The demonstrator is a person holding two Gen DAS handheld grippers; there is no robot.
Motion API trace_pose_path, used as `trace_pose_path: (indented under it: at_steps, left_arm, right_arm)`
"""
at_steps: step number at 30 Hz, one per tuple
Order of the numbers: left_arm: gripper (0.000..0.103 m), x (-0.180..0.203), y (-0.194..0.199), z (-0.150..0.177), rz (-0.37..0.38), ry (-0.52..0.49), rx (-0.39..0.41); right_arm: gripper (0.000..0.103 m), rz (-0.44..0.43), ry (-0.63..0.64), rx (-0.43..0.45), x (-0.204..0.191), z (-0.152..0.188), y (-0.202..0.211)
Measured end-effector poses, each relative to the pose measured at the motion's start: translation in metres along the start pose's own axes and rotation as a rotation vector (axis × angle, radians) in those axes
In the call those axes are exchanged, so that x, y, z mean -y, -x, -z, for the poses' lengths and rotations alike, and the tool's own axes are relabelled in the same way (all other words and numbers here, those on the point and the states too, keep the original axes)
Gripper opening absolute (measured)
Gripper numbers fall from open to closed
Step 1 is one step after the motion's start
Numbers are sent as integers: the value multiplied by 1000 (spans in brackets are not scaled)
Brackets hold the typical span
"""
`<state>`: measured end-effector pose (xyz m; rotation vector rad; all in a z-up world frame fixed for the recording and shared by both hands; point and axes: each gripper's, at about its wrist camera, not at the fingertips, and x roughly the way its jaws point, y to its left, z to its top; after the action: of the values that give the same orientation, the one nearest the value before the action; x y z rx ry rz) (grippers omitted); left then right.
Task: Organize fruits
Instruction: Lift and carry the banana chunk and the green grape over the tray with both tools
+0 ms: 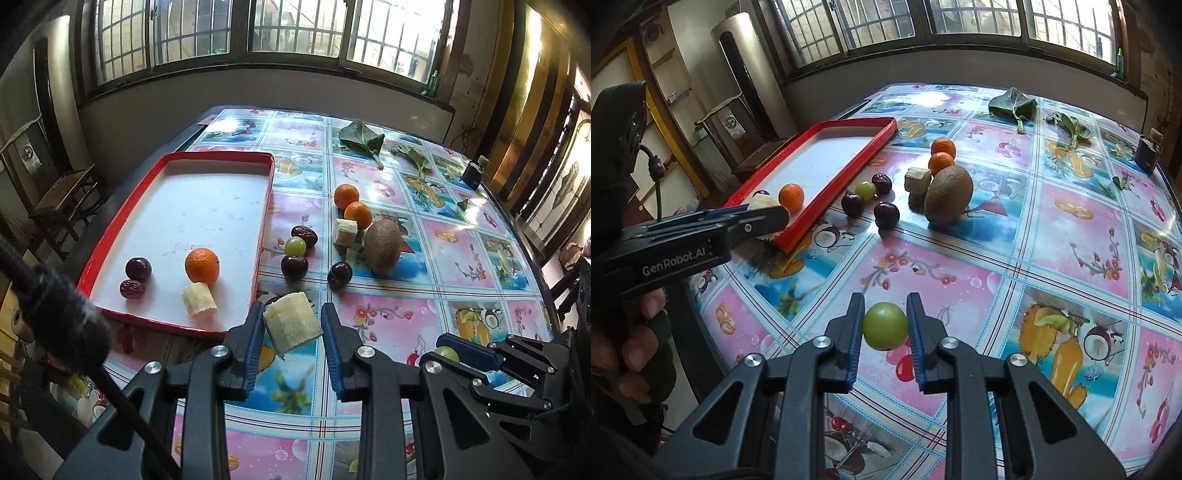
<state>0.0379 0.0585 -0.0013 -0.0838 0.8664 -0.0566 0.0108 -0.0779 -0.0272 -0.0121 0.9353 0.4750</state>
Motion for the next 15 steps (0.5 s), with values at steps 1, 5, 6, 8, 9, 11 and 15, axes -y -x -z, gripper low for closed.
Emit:
trace_pose_path:
  at_steps: [1, 5, 6, 8, 9, 11, 15]
  left_arm:
    - [30, -2, 1, -1, -2, 3, 3]
    - [30, -6, 1, -2, -8, 13, 11]
    - [30, -8, 2, -3, -10, 14, 13]
    - [30, -11, 2, -4, -14, 19, 18]
    - [30, -13, 3, -4, -17, 23, 20]
    - [30, -18, 3, -5, -22, 30, 24]
    - [30, -27, 3, -8, -35, 43, 31]
  right_arm:
    - [25, -3, 3, 0, -1, -1, 0]
    - [25, -11, 16, -1, -8, -4, -2]
    - [25, -12, 17, 0, -9, -5, -2]
    - [25, -14, 22, 0, -11, -7, -4]
    - [25, -15, 24, 1, -12, -8, -4]
    - [25, -17, 28, 0, -14, -10, -6]
    - [25, -24, 32, -1, -16, -15, -11]
